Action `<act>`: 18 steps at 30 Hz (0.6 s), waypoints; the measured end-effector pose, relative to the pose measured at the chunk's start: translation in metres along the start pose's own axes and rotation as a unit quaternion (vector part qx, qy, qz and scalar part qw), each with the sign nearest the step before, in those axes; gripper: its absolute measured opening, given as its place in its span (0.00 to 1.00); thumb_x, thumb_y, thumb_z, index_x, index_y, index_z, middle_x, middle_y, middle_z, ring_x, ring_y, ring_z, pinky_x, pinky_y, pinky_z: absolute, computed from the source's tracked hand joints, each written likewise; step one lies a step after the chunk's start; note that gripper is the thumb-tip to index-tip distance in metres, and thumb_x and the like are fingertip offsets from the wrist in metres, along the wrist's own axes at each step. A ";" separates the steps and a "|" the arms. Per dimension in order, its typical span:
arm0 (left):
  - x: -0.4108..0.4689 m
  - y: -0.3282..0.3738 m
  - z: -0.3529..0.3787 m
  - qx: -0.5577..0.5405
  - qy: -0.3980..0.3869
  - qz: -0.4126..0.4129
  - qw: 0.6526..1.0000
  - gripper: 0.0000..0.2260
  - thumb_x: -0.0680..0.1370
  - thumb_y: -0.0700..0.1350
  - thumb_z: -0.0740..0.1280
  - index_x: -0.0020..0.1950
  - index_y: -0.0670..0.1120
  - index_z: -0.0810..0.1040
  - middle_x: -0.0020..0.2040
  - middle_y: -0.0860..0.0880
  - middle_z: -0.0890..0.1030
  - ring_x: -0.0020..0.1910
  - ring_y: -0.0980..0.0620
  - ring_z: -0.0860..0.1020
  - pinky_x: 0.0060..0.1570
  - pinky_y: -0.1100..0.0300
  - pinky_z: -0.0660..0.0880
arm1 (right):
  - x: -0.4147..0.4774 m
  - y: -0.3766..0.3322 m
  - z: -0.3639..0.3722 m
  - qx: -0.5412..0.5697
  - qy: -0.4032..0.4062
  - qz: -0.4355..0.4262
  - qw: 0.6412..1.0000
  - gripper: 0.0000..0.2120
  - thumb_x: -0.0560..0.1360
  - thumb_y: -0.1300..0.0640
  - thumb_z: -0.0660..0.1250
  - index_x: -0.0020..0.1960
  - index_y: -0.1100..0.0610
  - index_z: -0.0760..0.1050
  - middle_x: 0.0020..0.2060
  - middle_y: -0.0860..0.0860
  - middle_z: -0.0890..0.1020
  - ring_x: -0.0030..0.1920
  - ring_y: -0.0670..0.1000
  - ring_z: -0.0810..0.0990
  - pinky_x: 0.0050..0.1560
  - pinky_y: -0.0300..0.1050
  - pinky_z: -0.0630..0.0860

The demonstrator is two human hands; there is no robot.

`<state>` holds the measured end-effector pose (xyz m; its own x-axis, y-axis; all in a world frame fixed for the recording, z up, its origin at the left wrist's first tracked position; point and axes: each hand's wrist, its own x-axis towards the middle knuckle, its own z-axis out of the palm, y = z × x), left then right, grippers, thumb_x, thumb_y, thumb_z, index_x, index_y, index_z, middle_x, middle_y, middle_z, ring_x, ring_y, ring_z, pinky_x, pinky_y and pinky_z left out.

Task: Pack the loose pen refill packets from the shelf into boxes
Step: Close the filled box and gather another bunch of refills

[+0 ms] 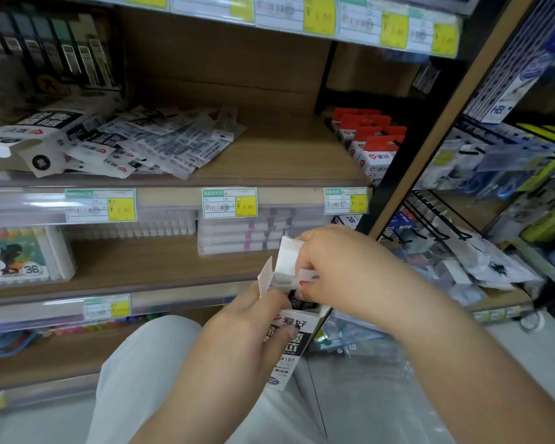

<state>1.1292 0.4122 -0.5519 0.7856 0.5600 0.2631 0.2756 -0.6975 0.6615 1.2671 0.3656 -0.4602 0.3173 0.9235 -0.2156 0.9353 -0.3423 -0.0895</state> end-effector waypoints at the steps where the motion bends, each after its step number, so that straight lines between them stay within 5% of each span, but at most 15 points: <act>1: 0.000 0.000 0.000 -0.001 0.001 0.002 1.000 0.07 0.76 0.52 0.64 0.54 0.55 0.73 0.48 0.59 0.74 0.47 0.56 0.73 0.44 0.59 0.70 | 0.000 0.001 -0.004 -0.015 -0.009 -0.008 1.000 0.06 0.71 0.53 0.69 0.38 0.53 0.77 0.53 0.52 0.79 0.59 0.55 0.72 0.54 0.51 0.75; 4: -0.001 0.000 0.000 -0.002 -0.002 0.009 1.000 0.07 0.76 0.52 0.64 0.53 0.57 0.72 0.50 0.60 0.73 0.48 0.57 0.73 0.45 0.58 0.71 | 0.003 0.000 -0.013 -0.048 -0.028 -0.020 0.998 0.14 0.71 0.55 0.69 0.29 0.53 0.69 0.56 0.53 0.78 0.61 0.56 0.71 0.55 0.53 0.74; 6: 0.000 -0.001 0.001 0.001 -0.001 0.013 1.000 0.07 0.76 0.52 0.64 0.53 0.57 0.72 0.50 0.59 0.74 0.48 0.56 0.73 0.45 0.58 0.71 | 0.008 -0.008 -0.006 -0.075 -0.034 -0.007 0.997 0.17 0.71 0.59 0.68 0.29 0.53 0.64 0.43 0.53 0.75 0.54 0.55 0.71 0.49 0.49 0.74; 8: 0.003 -0.002 0.002 0.006 0.001 0.021 1.000 0.06 0.75 0.51 0.65 0.52 0.57 0.73 0.49 0.58 0.76 0.47 0.54 0.74 0.43 0.58 0.71 | 0.013 -0.013 0.004 -0.115 -0.021 0.010 0.993 0.04 0.73 0.60 0.67 0.40 0.57 0.73 0.34 0.50 0.63 0.47 0.52 0.65 0.38 0.44 0.66; 10: 0.008 -0.003 0.003 0.011 -0.005 0.029 1.000 0.08 0.74 0.50 0.67 0.52 0.58 0.72 0.50 0.59 0.76 0.47 0.54 0.75 0.42 0.57 0.72 | 0.017 -0.012 0.008 -0.118 -0.025 0.013 0.993 0.05 0.74 0.60 0.65 0.49 0.57 0.77 0.33 0.48 0.59 0.47 0.52 0.64 0.30 0.41 0.58; 13: 0.016 -0.004 0.004 0.022 -0.017 0.040 0.999 0.14 0.72 0.48 0.69 0.55 0.59 0.71 0.53 0.59 0.75 0.49 0.53 0.76 0.43 0.56 0.73 | 0.020 -0.009 0.002 -0.102 -0.060 0.041 0.992 0.07 0.76 0.59 0.62 0.52 0.59 0.77 0.33 0.50 0.61 0.43 0.54 0.70 0.28 0.40 0.55; 15: 0.020 -0.004 0.001 0.034 -0.018 0.035 0.999 0.15 0.71 0.49 0.70 0.56 0.58 0.73 0.48 0.57 0.73 0.48 0.51 0.76 0.43 0.56 0.73 | 0.019 -0.008 -0.004 -0.092 -0.059 0.025 0.994 0.07 0.76 0.58 0.62 0.44 0.60 0.77 0.32 0.52 0.65 0.37 0.54 0.70 0.27 0.40 0.57; 18: 0.024 0.000 -0.013 0.044 0.004 0.066 0.997 0.13 0.69 0.49 0.73 0.52 0.54 0.76 0.40 0.58 0.69 0.41 0.50 0.75 0.36 0.58 0.73 | -0.001 -0.003 -0.021 -0.070 -0.016 -0.031 0.997 0.11 0.75 0.54 0.64 0.41 0.60 0.79 0.38 0.55 0.78 0.42 0.54 0.76 0.36 0.44 0.71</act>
<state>1.1410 0.4319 -0.5365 0.8143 0.4635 0.3495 0.2176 -0.8019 0.5564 1.2676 0.3691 -0.4390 0.2548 0.9352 -0.2458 0.9665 -0.2548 0.0322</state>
